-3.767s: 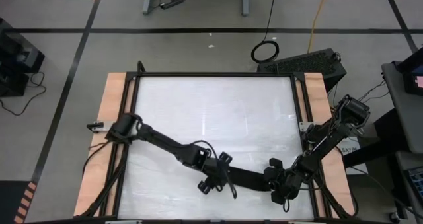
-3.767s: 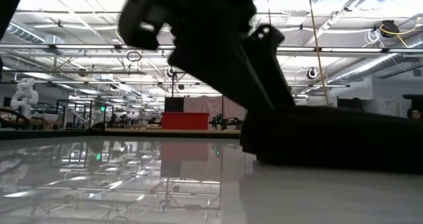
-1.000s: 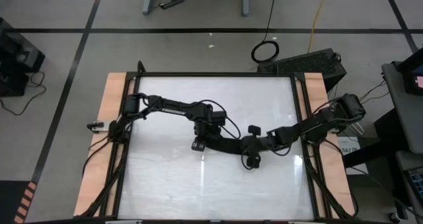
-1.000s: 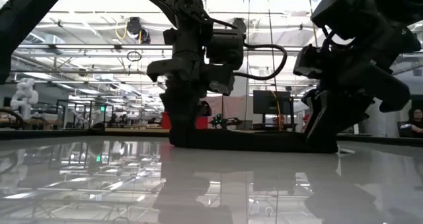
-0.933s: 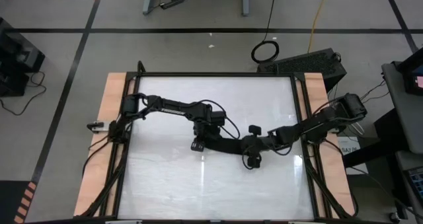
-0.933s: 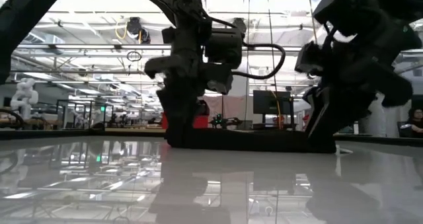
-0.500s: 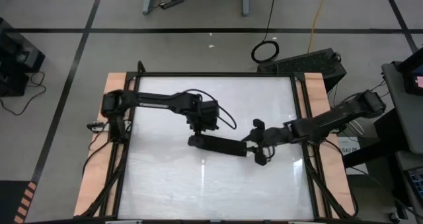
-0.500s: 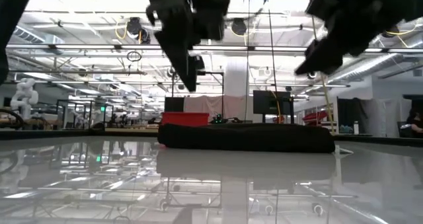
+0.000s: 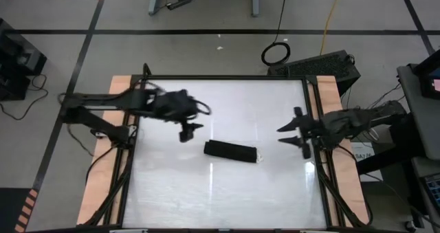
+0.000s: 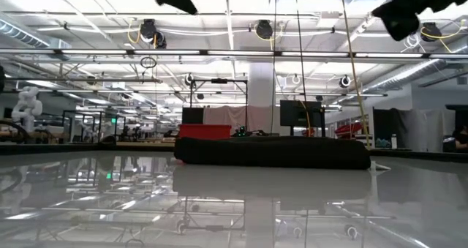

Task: Roll towel
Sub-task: Return to Home Position

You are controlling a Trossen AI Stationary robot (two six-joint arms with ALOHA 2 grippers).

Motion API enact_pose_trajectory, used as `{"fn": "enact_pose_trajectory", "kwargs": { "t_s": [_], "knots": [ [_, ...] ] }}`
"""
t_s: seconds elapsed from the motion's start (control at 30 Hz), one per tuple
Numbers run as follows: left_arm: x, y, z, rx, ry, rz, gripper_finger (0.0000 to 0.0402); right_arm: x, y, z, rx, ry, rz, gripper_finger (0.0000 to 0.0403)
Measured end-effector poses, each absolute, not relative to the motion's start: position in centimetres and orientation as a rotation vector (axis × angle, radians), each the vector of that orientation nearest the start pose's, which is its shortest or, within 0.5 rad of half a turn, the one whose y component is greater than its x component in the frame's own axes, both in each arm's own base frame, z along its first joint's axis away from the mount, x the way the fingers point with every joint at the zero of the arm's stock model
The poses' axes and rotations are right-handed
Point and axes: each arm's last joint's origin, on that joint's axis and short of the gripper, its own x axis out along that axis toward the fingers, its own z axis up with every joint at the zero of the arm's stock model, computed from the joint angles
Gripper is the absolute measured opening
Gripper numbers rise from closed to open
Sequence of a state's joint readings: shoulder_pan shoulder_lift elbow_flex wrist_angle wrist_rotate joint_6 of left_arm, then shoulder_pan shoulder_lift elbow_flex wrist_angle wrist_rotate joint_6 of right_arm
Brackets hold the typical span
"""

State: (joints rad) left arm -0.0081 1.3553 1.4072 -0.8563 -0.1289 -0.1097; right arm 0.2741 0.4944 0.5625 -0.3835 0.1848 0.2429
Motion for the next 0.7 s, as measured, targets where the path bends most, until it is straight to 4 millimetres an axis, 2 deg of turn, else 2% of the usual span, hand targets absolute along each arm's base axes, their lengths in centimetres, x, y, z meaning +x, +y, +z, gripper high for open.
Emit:
{"fn": "enact_pose_trajectory", "kwargs": {
  "t_s": [0.07,0.17,0.33,0.47,0.7],
  "knots": [
    [25.2,-0.6,36.4,-0.091,0.726,0.203,0.0281,10.3,2.3,27.6,0.173,0.307,0.042,0.0171],
    [22.4,-1.6,35.2,-0.181,0.638,0.260,0.0281,8.8,1.8,27.2,0.191,0.257,0.027,0.0171],
    [18.7,-3.4,31.2,-0.338,0.538,0.341,0.0281,7.3,1.3,24.6,0.247,0.186,-0.017,0.0171],
    [16.9,-4.6,27.9,-0.429,0.481,0.388,0.0281,7.2,1.2,21.9,0.329,0.107,-0.014,0.0171],
    [14.8,-6.3,22.5,-0.518,0.369,0.475,0.0281,8.8,1.6,17.9,0.415,0.091,-0.037,0.0171]
  ]
}}
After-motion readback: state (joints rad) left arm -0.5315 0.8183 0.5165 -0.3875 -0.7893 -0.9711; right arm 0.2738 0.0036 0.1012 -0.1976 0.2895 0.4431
